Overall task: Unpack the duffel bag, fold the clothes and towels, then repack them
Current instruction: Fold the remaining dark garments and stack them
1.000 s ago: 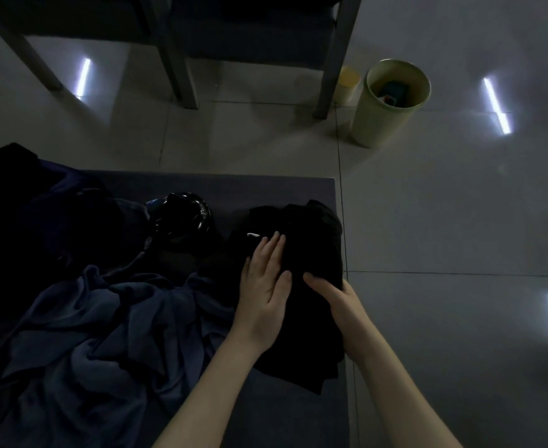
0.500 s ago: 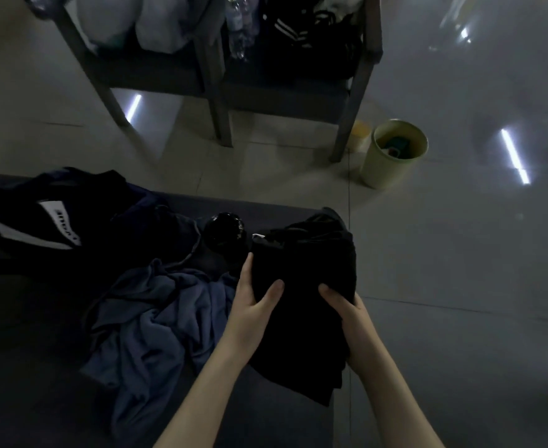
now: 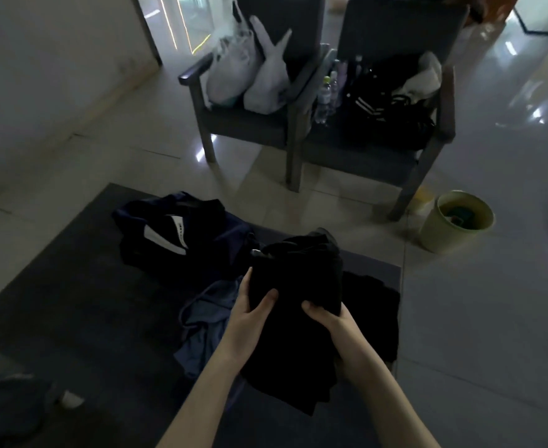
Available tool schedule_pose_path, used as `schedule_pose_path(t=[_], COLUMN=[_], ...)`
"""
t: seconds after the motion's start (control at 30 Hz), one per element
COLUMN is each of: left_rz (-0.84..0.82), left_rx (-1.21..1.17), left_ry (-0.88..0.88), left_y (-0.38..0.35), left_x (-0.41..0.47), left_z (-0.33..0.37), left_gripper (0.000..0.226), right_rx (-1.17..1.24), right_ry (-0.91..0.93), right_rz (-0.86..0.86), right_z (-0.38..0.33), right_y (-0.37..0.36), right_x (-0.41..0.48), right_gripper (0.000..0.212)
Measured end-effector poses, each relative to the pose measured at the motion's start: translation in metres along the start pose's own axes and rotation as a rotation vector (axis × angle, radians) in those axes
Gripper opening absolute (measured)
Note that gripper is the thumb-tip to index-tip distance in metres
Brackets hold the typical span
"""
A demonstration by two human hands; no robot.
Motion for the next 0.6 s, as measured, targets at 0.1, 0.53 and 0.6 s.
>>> schedule_pose_path(t=[0.1,0.53,0.6], left_rz=[0.004,-0.077,0.030], left_rx=[-0.041,0.310,0.663], left_ry=[0.019,0.026,-0.105], left_y=[0.037,0.224,0.252], left_x=[0.014,0.162,0.198], left_z=[0.002,0.029,0.051], left_gripper=[0.056,0.034,0.027], right_rx=[-0.023,-0.189,-0.235], right_ry=[-0.001,0.013,0.036], right_rz=[0.012,0.166,0.176], right_z=[0.007,0.031,0.027], right_y=[-0.034,-0.153,-0.162], right_x=[0.022,0.156,0.172], right_gripper=[0.039,0.026,0.030])
Point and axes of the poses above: each hand's wrist, its own x-axis towards the middle knuckle, its own y-axis out of the back of the hand, z = x × y, the point moved 8 cm from there along x, towards the middle knuckle, and after that the axes turned 1 degree about -y, right-handed, at the moved point
